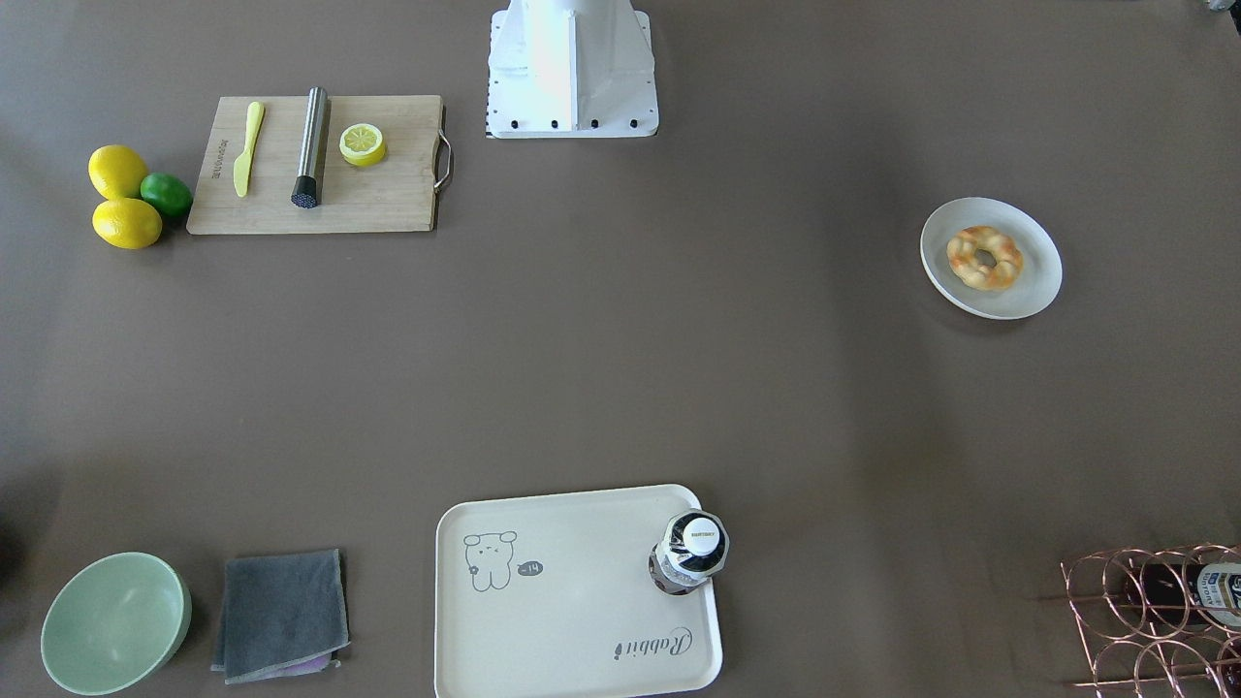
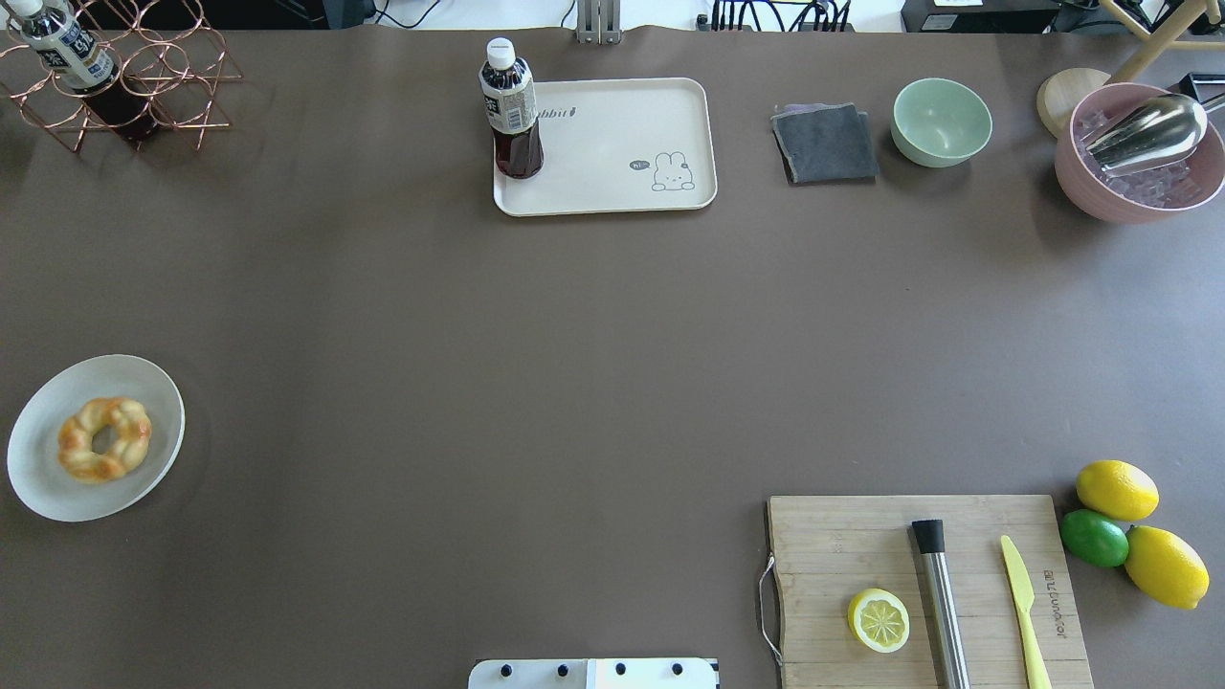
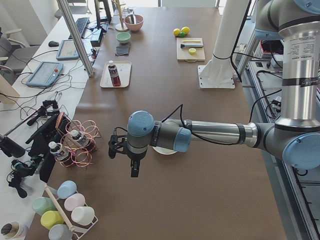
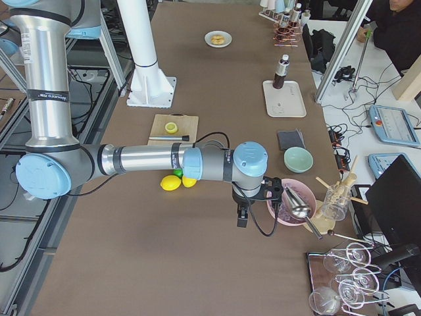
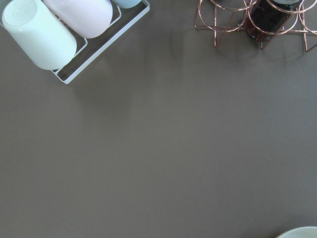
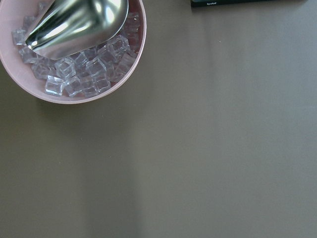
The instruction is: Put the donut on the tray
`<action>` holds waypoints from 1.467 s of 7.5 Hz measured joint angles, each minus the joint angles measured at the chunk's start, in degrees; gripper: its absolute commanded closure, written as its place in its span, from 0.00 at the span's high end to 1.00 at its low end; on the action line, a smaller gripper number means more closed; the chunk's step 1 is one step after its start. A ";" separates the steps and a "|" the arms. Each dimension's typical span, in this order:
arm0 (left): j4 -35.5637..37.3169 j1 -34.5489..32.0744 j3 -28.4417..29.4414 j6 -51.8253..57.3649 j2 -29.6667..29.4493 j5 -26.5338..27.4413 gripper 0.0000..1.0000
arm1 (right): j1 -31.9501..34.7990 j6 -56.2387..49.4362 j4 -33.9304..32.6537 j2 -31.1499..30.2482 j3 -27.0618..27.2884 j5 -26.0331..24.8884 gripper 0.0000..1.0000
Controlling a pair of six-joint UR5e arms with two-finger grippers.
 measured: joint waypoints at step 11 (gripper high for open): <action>-1.57 -0.10 3.59 3.64 0.18 0.07 0.98 | -0.67 0.22 -0.09 0.99 -1.19 -0.18 1.00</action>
